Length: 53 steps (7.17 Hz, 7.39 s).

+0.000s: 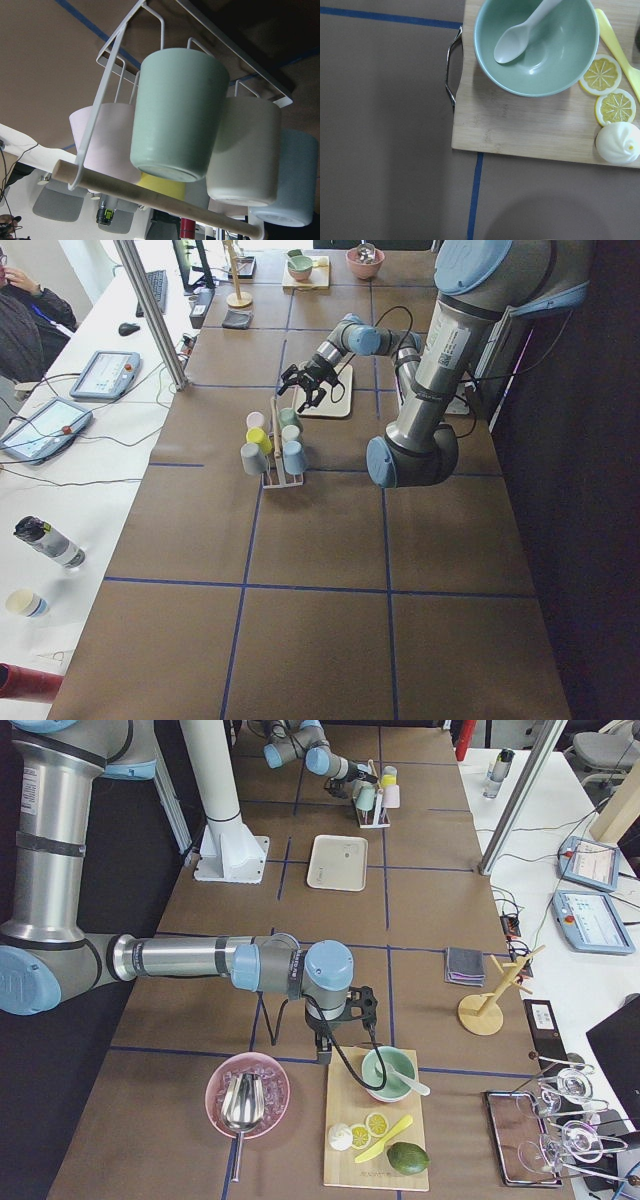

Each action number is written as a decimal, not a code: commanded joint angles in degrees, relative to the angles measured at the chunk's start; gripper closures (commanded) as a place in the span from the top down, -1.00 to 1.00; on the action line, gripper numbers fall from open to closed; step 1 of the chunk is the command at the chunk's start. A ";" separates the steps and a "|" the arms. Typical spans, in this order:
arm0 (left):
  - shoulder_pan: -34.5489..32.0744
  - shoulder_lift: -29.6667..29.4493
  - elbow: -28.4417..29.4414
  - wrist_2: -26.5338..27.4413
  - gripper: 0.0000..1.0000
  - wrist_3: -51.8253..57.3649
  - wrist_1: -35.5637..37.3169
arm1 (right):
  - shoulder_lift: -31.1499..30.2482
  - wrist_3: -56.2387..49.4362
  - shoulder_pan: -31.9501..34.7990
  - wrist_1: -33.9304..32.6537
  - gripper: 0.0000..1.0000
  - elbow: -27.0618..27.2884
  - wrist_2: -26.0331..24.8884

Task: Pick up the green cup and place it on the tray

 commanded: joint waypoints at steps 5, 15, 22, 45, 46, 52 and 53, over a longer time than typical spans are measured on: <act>1.36 0.14 3.36 0.81 1.00 -1.19 -1.45 | -0.26 0.00 0.00 0.00 1.00 0.00 0.01; 2.95 0.41 14.96 2.66 1.00 -5.06 -11.55 | -0.62 0.09 -0.09 0.00 1.00 -0.09 -0.08; 2.68 0.32 13.30 3.10 0.23 -4.88 -11.39 | -0.62 0.09 0.00 0.00 1.00 -0.09 0.01; 1.54 5.24 -11.44 -16.77 0.24 -70.59 -56.10 | -0.35 0.09 -0.09 0.18 1.00 0.00 -0.17; 1.54 5.24 -6.18 -16.77 0.25 -73.58 -67.61 | -0.27 0.09 -0.09 0.27 1.00 0.09 -0.17; 4.88 4.98 13.88 -16.15 0.30 -74.41 -98.03 | -0.27 0.09 -0.09 0.27 1.00 -0.08 -0.17; 5.32 4.80 16.00 -16.15 0.33 -74.23 -97.96 | -0.27 0.09 -0.09 0.18 1.00 -0.09 -0.17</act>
